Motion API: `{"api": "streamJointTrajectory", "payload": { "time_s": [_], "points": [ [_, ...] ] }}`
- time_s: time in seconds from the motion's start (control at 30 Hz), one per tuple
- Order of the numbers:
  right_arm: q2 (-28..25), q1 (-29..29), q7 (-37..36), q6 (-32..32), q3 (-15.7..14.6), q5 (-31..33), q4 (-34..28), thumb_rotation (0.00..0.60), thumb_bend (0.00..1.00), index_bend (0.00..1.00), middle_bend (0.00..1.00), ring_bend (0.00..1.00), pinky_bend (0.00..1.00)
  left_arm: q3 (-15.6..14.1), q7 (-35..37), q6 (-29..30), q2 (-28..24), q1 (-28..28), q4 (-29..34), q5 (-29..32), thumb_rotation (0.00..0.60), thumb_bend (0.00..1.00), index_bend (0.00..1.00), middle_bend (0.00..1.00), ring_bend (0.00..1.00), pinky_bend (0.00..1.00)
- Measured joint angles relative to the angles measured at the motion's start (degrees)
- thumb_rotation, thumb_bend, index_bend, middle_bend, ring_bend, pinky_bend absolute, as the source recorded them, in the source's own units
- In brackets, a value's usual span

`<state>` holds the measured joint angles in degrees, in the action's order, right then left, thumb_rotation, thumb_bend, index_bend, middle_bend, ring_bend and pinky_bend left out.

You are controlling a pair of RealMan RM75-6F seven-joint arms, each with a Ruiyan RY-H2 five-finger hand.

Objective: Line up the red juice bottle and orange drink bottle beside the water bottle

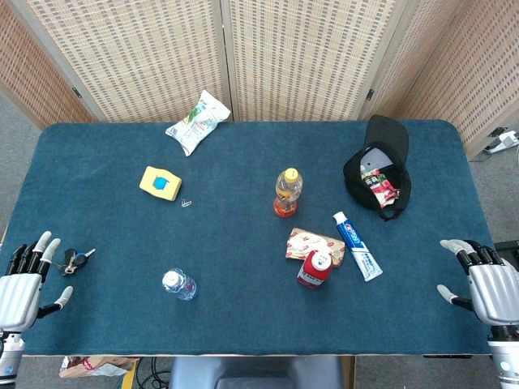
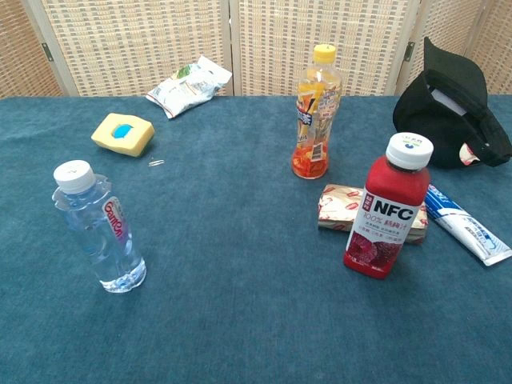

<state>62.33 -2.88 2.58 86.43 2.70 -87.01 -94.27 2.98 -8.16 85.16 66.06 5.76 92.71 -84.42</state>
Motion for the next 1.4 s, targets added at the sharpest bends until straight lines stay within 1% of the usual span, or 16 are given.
{"api": "streamJointTrajectory", "payload": {
  "time_s": [0.13, 0.4, 0.53, 0.6, 0.7, 0.87, 1.0, 1.07, 1.17, 1.23, 1.4],
  "points": [
    [0.2, 0.0, 0.3, 0.0, 0.3, 0.4, 0.2, 0.600, 0.12, 0.27, 0.27, 0.19, 0.25, 0.0, 0.1, -0.1, 0.5, 0.1, -0.4, 0.0, 0.600, 0.24, 0.00, 0.00, 0.00, 0.02],
    [0.6, -0.3, -0.4, -0.1, 0.1, -0.9, 0.3, 0.600, 0.12, 0.27, 0.27, 0.19, 0.25, 0.1, 0.2, 0.3, 0.5, 0.1, -0.4, -0.3, 0.600, 0.24, 0.00, 0.00, 0.00, 0.02],
    [0.6, -0.5, -1.8, -0.1, 0.1, -1.2, 0.2, 0.600, 0.11, 0.27, 0.27, 0.19, 0.25, 0.3, 0.3, 0.5, 0.3, 0.1, -0.3, -0.3, 0.600, 0.24, 0.00, 0.00, 0.00, 0.02],
    [0.6, -0.6, -3.0, -0.4, 0.1, -1.2, 0.0, 0.600, 0.10, 0.27, 0.27, 0.19, 0.25, 0.3, 0.4, 0.5, 0.3, 0.1, -0.3, -0.3, 0.600, 0.24, 0.00, 0.00, 0.00, 0.02],
    [0.5, -1.0, -6.3, -1.3, -0.1, -1.3, -0.5, 0.600, 0.05, 0.27, 0.27, 0.19, 0.25, 0.3, 0.4, 0.4, 0.1, 0.2, -0.1, -0.5, 0.600, 0.24, 0.00, 0.00, 0.00, 0.02],
    [0.5, -2.6, -14.0, -4.6, -0.5, -1.8, -1.1, 0.600, 0.00, 0.26, 0.26, 0.19, 0.25, 0.3, 0.3, 0.2, 0.0, 0.3, 0.3, -0.5, 0.600, 0.24, 0.00, 0.00, 0.00, 0.02],
    [0.6, -4.4, -21.3, -8.3, -0.9, -2.2, -1.6, 0.600, 0.00, 0.20, 0.21, 0.17, 0.25, 0.1, 0.2, 0.3, -0.3, 0.3, 0.8, -0.7, 0.600, 0.24, 0.00, 0.00, 0.00, 0.02],
    [0.6, -5.7, -25.4, -10.6, -1.2, -2.5, -1.9, 0.600, 0.00, 0.17, 0.18, 0.13, 0.21, 0.1, 0.1, 0.4, -0.6, 0.2, 1.1, -0.8, 0.600, 0.24, 0.00, 0.00, 0.00, 0.02],
    [0.7, -8.0, -31.1, -14.4, -1.4, -2.9, -2.2, 0.600, 0.00, 0.15, 0.16, 0.09, 0.17, 0.1, 0.2, 0.6, -0.9, 0.2, 1.5, -1.1, 0.600, 0.24, 0.00, 0.00, 0.00, 0.02],
    [1.3, -10.2, -35.1, -17.4, -1.5, -3.3, -2.3, 0.600, 0.00, 0.14, 0.15, 0.09, 0.17, 0.1, 0.3, 0.7, -1.0, 0.2, 1.7, -1.3, 0.600, 0.24, 0.00, 0.00, 0.00, 0.02],
    [3.7, -13.8, -41.6, -21.3, -1.6, -4.2, -1.6, 0.600, 0.00, 0.11, 0.15, 0.09, 0.17, -0.1, 0.4, 0.8, -1.2, 0.1, 1.8, -1.4, 0.600, 0.24, 0.00, 0.00, 0.00, 0.02]
  ]
}}
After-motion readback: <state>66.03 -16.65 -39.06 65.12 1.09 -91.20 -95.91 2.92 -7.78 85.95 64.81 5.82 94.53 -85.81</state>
